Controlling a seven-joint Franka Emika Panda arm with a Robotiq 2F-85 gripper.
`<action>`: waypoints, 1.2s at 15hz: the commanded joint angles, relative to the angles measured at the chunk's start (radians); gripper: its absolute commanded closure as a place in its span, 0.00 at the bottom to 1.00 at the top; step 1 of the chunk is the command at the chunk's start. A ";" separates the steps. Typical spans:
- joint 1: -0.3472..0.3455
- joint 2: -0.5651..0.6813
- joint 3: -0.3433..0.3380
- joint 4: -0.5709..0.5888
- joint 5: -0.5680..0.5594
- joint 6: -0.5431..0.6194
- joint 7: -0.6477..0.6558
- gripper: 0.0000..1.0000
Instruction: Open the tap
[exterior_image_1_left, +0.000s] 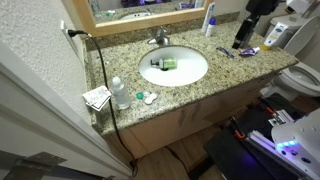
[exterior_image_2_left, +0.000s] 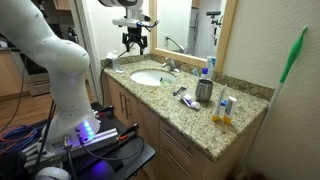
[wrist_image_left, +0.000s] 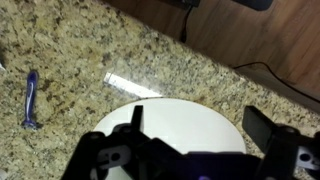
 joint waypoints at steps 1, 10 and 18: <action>0.001 0.218 0.059 0.183 0.037 0.104 0.083 0.00; -0.026 0.300 0.087 0.233 0.017 0.062 0.166 0.00; -0.018 0.696 0.101 0.606 -0.029 0.270 0.366 0.00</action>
